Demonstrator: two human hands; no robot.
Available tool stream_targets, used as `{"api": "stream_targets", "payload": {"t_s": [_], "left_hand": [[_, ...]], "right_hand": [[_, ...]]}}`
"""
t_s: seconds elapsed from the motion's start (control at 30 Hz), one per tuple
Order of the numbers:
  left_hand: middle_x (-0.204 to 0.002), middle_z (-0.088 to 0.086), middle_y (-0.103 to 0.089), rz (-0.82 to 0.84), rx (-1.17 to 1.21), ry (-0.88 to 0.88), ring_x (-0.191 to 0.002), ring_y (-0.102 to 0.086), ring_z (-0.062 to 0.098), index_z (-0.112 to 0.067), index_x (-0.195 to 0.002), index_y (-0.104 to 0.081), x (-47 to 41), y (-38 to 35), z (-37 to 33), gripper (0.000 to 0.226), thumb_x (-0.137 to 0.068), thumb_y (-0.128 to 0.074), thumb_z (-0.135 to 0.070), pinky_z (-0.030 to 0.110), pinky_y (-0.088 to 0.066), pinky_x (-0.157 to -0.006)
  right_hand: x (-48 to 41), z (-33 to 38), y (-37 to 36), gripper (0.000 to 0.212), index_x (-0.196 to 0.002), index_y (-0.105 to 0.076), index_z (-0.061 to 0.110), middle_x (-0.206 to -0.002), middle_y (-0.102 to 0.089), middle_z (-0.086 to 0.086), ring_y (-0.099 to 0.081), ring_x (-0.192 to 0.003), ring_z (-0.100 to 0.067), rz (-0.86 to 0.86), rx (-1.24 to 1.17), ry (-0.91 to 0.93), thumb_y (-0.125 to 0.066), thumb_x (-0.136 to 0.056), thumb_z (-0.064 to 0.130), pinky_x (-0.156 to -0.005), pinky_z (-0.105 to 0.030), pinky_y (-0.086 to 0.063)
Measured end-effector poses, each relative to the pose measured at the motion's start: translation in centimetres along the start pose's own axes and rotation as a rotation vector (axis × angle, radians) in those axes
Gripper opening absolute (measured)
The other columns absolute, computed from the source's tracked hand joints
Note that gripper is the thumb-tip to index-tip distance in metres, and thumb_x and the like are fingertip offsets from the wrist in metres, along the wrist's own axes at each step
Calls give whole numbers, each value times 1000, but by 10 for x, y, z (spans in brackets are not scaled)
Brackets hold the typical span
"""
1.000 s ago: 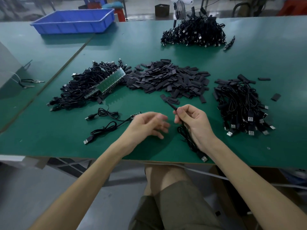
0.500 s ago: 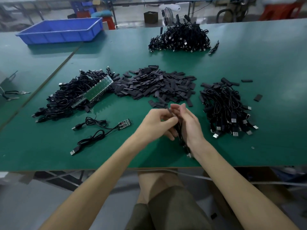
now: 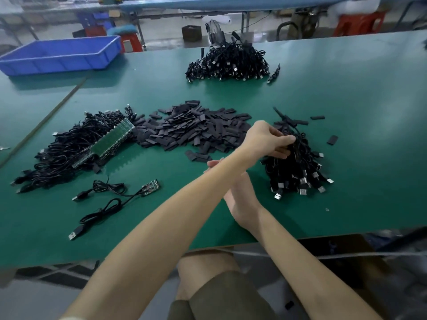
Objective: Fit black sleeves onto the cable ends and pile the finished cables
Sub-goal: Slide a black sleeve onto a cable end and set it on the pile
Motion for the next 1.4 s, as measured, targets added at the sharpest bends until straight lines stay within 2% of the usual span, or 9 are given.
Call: {"api": "stream_targets", "payload": {"t_s": [0.17,0.43,0.53,0.67,0.8,0.93,1.07,1.23,1.4], "left_hand": [[-64,12,-71,-118,-74,-82,-56,-73,23,-5,-74,-55,-8,-9,13,25,-91,-73,-3,30,-61,-55],[-76,11,-71,-151,-125,-141,-61,-72,22,-8,-88,-57,10,-6,5,15,-96,-69,-12,31,-62,-61],[-84,8,-72,-201,-133,-193,-59,-71,12,-5,-107,-62,32,23,0,16,-98,-66,-18,24,-59,-56],[-91,-1,-72,-352,-457,-263,-77,-71,13,-13,-104,-69,67,99,-10,10,-94,-70,-14,23,-58,-65],[-98,3,-72,-291,-943,119,-89,-68,19,-10,-101,-69,95,179,22,22,-87,-79,-24,39,-58,-88],[-98,6,-67,-83,-1202,505,-86,-63,26,-4,-97,-61,125,221,67,46,-81,-84,-40,35,-54,-80],[-100,7,-63,-111,-1148,441,-93,-63,27,-10,-98,-61,131,225,80,35,-81,-86,-27,37,-53,-81],[-64,-7,-67,-184,-930,266,-57,-60,3,-18,-72,-70,127,219,72,19,-77,-88,-19,13,-43,-51],[-70,3,-74,-214,-496,62,-62,-68,11,-17,-79,-77,127,189,53,10,-79,-86,-14,24,-57,-59]], "right_hand": [[-4,-8,3,29,-110,-66,10,-87,-74,3,-64,-73,-8,26,96,12,-47,-110,32,-72,-24,-53],[-2,-10,3,24,-110,-66,9,-87,-73,2,-64,-78,-10,13,102,7,-50,-110,27,-80,-29,-51],[-2,-6,2,17,-104,-64,4,-88,-64,-12,-61,-84,-22,7,91,13,-51,-109,15,-82,-28,-50],[-2,-6,-2,19,-97,-67,0,-79,-68,-9,-60,-70,-20,1,2,49,-54,-106,10,-73,-28,-51],[-1,-7,-2,20,-106,-68,1,-85,-71,-6,-64,-78,-13,30,52,72,-51,-107,13,-73,-24,-53],[-1,-6,-3,22,-108,-67,-1,-87,-72,-8,-66,-80,-13,52,69,89,-50,-108,12,-75,-25,-54],[-1,-7,-3,21,-107,-67,0,-86,-71,-8,-66,-76,-10,57,77,92,-50,-108,12,-74,-25,-53],[-1,-9,-4,17,-106,-69,2,-87,-72,-7,-66,-79,-10,66,138,112,-55,-106,12,-76,-25,-53],[-2,-11,-5,10,-108,-70,11,-94,-73,-3,-69,-92,-13,96,300,150,-70,-98,14,-83,-26,-54]]}}
Point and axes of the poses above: each hand's wrist, its own x-axis away from the middle knuckle, its own y-axis out of the back of the hand, z = x × y, the point moved 6 cm from there along -x, towards the middle knuckle
